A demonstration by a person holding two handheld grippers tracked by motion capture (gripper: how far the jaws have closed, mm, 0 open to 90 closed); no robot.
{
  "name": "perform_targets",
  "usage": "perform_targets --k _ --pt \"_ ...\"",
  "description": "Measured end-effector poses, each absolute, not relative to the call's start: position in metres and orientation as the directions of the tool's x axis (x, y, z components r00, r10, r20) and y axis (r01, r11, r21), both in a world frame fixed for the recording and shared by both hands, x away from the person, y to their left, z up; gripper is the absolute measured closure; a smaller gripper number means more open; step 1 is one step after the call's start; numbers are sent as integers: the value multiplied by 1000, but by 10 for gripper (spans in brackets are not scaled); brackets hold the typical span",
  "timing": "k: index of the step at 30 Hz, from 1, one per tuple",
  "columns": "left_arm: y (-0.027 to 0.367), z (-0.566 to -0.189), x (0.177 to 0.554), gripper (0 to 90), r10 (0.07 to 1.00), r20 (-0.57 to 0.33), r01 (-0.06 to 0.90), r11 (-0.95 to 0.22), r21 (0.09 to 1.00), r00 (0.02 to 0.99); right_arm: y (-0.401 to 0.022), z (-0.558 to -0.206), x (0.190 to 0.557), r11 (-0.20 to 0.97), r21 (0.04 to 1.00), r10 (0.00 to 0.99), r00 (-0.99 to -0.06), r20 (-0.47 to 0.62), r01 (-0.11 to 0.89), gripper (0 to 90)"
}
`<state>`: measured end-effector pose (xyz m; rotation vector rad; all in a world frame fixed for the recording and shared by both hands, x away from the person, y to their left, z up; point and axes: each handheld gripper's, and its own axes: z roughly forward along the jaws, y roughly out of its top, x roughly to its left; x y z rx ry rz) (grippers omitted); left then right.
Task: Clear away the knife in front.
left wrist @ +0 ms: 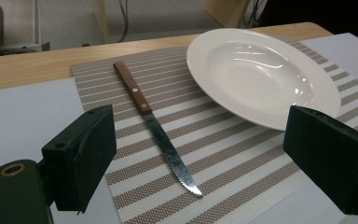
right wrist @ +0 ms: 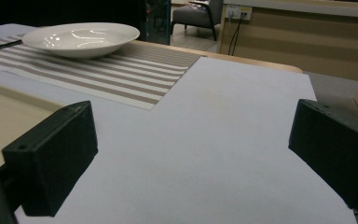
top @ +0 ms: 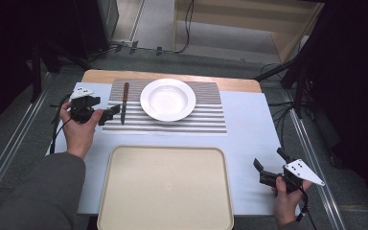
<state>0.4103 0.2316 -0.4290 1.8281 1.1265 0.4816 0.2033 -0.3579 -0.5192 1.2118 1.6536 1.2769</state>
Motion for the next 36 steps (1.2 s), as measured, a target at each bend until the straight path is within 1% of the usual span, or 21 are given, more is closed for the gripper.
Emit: perform_targets --k 1,3,9,11,12,13,15,16,23,27,28,29,30,32,36 --pt "231 -430 413 93 857 -124 505 -174 845 501 -358 -519 203 72 966 951 -308 9 249 0" --pt "231 -430 418 120 864 -124 519 -174 837 489 -358 -519 203 70 966 952 -306 10 250 0" --pt "227 -428 436 130 880 -141 563 -160 811 453 -358 -519 203 67 966 952 -307 14 250 0" --pt "225 -427 443 156 884 -145 578 -160 800 444 -358 -519 203 65 966 951 -307 15 250 0" --pt "223 -427 451 189 896 -147 605 -154 781 418 -358 -519 203 66 966 952 -307 14 250 0" --pt "222 -427 454 203 903 -142 618 -156 770 405 -358 -519 203 67 966 951 -308 14 249 0" --pt "221 -427 458 241 903 -155 631 -150 761 402 -358 -519 203 65 966 951 -308 15 249 0" --pt "219 -428 466 253 908 -159 655 -149 740 387 -358 -519 203 63 966 952 -307 17 250 0" --pt "212 -434 484 378 915 -165 701 -158 695 369 -358 -519 204 59 967 951 -307 21 250 0" --pt "209 -440 496 417 924 -177 732 -141 667 340 -358 -520 204 58 967 951 -307 22 249 0" --pt "208 -441 499 445 927 -175 740 -142 657 333 -358 -520 204 58 967 952 -306 22 249 0" --pt "206 -443 502 445 928 -178 748 -137 650 326 -358 -520 204 58 967 952 -306 22 249 0" --pt "204 -446 508 468 932 -168 763 -150 629 322 -359 -520 204 57 967 951 -307 22 248 0" --pt "200 -449 514 487 935 -159 773 -158 615 317 -359 -520 203 56 967 952 -304 22 247 0" --pt "195 -453 523 531 941 -154 784 -153 601 302 -358 -520 203 57 968 952 -304 21 246 0"
